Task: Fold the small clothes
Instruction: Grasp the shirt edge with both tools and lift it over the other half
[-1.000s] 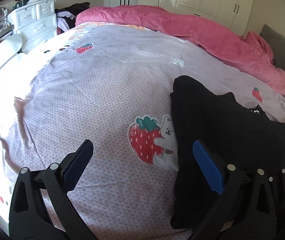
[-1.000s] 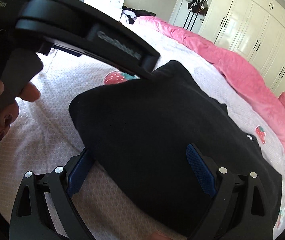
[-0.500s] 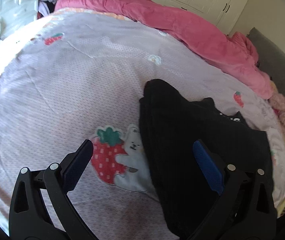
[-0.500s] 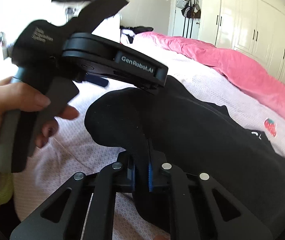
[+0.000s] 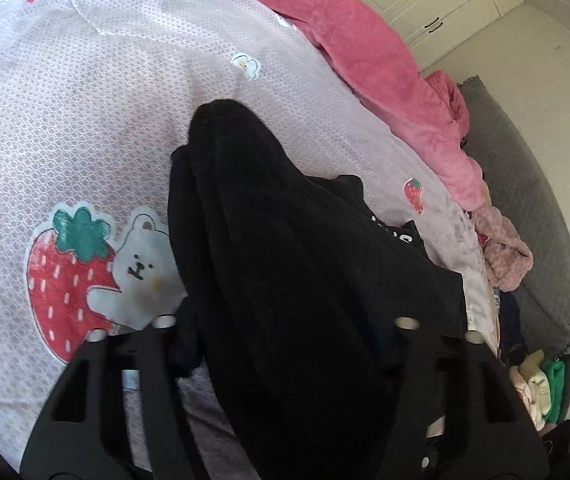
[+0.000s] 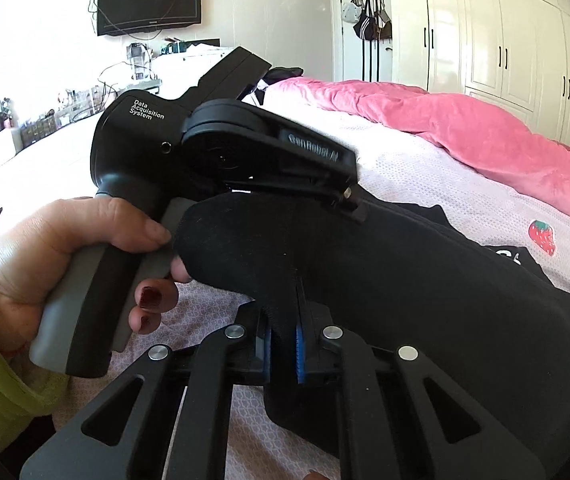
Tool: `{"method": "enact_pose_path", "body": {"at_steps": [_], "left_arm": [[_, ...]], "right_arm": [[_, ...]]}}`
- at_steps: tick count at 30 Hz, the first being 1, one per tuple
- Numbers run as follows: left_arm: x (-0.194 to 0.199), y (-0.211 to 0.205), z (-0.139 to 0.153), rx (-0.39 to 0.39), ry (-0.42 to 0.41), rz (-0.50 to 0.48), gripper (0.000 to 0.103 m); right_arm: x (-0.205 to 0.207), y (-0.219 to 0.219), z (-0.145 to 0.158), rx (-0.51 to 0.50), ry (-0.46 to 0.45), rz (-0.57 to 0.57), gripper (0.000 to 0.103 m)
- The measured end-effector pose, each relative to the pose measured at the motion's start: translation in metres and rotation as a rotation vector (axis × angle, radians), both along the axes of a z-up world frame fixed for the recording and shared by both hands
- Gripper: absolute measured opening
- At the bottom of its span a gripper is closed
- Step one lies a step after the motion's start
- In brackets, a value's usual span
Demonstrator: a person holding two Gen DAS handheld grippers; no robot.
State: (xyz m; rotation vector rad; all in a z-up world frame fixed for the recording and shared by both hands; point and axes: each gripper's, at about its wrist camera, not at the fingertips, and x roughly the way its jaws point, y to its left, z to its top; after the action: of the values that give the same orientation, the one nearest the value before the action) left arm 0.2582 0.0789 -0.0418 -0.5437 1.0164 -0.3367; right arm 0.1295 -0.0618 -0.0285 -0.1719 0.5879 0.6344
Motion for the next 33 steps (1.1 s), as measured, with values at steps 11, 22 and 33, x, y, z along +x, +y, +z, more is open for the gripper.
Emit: {"method": "enact_pose_path", "body": {"at_steps": [11, 22, 33], "left_arm": [[-0.025, -0.054, 0.063, 0.096, -0.146, -0.047, 0.028], [-0.034, -0.148, 0.089, 0.15, -0.182, -0.151, 0.028], [-0.036, -0.231, 0.077, 0.228, -0.146, -0.237, 0.028]], "right_arm": [[-0.021, -0.053, 0.024, 0.128, -0.07, -0.075, 0.007], [-0.035, -0.139, 0.03, 0.283, -0.045, -0.195, 0.007], [-0.045, -0.2, 0.014, 0.354, 0.013, -0.293, 0.007]]}}
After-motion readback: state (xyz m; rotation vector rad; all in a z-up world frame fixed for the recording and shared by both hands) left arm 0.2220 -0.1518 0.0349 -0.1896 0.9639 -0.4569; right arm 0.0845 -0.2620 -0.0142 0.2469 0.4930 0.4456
